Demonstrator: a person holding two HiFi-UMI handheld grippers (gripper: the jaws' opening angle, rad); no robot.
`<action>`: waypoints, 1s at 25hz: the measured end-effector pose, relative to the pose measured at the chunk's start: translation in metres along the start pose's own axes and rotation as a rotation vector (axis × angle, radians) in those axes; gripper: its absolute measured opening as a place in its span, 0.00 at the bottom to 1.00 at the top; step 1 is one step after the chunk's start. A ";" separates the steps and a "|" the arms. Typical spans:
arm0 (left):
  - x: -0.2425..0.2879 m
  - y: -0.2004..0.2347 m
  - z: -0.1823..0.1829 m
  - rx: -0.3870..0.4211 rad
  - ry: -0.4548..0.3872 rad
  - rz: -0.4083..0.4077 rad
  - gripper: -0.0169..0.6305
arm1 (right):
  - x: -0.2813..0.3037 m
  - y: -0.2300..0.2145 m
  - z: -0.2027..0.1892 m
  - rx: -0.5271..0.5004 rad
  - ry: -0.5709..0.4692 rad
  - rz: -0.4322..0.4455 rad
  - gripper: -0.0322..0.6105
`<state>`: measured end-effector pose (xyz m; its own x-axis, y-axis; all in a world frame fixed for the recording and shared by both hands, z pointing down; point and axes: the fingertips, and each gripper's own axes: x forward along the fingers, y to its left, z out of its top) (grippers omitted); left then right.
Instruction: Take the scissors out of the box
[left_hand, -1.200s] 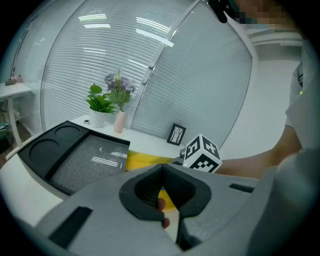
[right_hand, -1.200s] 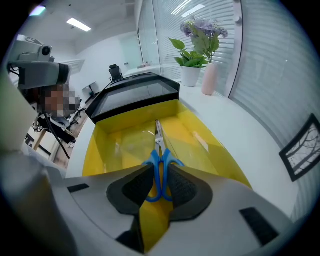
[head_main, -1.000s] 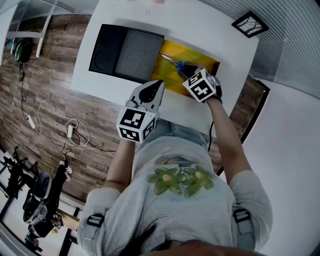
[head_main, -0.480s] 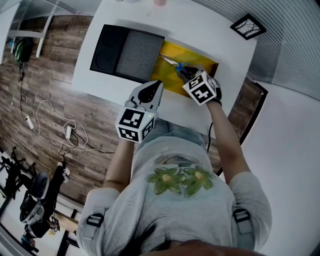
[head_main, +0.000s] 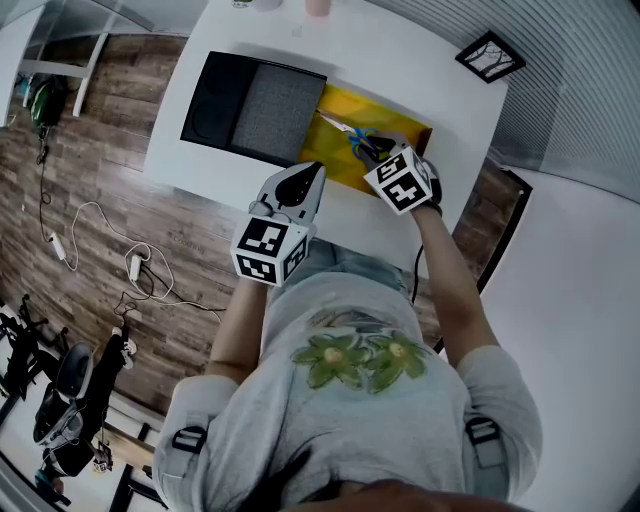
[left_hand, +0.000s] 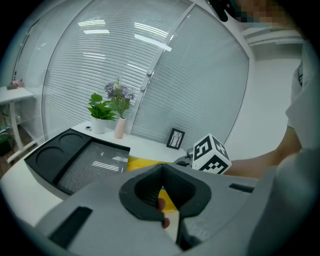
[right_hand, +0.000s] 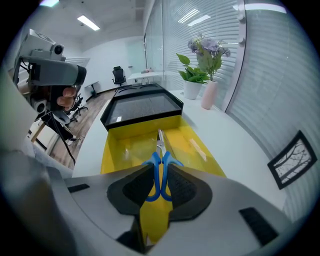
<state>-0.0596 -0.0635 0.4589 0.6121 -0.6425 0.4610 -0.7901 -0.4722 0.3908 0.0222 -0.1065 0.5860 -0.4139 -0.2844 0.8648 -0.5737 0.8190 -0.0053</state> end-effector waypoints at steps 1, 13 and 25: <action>0.000 -0.001 0.000 0.002 -0.001 0.001 0.04 | -0.001 0.000 0.000 0.001 -0.002 -0.002 0.18; -0.005 -0.008 0.005 0.030 -0.015 0.009 0.04 | -0.019 0.000 0.005 -0.005 -0.045 -0.020 0.18; -0.012 -0.016 0.012 0.052 -0.027 0.007 0.04 | -0.042 0.002 0.011 0.002 -0.089 -0.035 0.18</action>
<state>-0.0544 -0.0559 0.4375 0.6059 -0.6617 0.4416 -0.7955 -0.4981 0.3450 0.0310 -0.0985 0.5442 -0.4547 -0.3555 0.8166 -0.5902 0.8070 0.0227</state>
